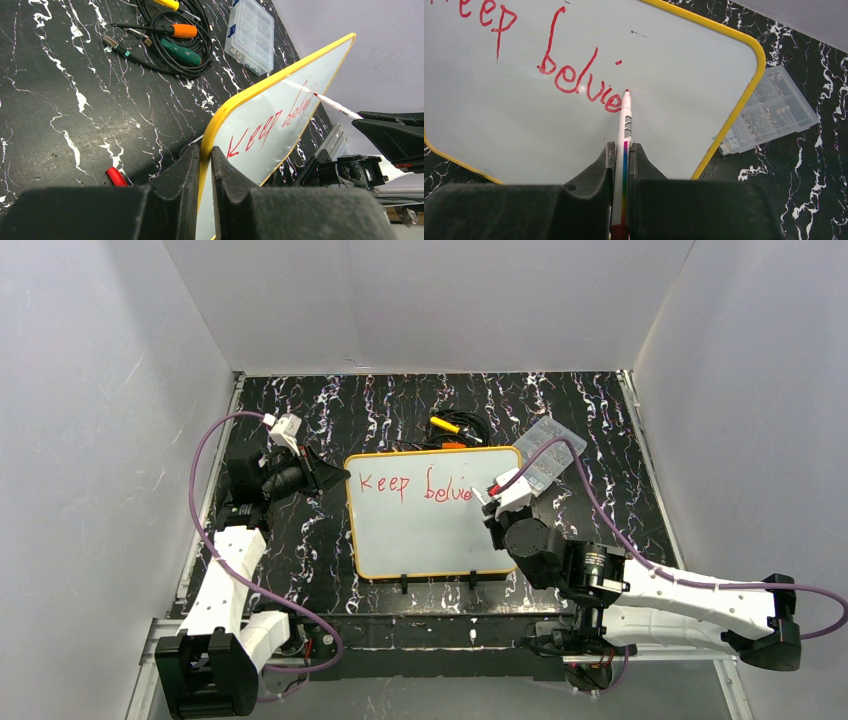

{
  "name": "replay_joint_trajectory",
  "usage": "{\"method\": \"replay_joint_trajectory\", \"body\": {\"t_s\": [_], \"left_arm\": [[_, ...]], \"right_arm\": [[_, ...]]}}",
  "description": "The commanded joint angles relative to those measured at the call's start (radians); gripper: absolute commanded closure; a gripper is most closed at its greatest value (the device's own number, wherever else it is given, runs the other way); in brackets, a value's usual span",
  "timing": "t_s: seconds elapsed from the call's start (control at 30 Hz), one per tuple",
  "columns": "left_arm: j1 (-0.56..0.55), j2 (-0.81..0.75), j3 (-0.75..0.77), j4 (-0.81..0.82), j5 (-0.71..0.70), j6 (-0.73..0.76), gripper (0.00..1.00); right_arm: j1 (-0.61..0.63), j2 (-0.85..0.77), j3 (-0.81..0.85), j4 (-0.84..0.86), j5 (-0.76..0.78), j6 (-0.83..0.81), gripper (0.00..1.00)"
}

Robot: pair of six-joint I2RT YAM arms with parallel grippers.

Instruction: Write a sentence on the whiteboard

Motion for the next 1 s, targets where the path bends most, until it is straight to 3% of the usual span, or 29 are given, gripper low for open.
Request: {"method": "replay_joint_trajectory", "body": {"t_s": [0.0,0.47,0.97], "left_arm": [[-0.018,-0.004,0.023,-0.025,0.038,0.004,1.00],[-0.018,-0.010,0.023,-0.025,0.038,0.004,1.00],[-0.019,-0.013,0.022,-0.026,0.037,0.004,1.00]], "right_arm": [[-0.002,-0.003,0.030,-0.001,0.039,0.016,0.99],[-0.002,-0.030,0.032,-0.140,-0.006,0.134,0.99],[-0.002,-0.002,0.037,-0.039,0.111,0.069,0.99]]}}
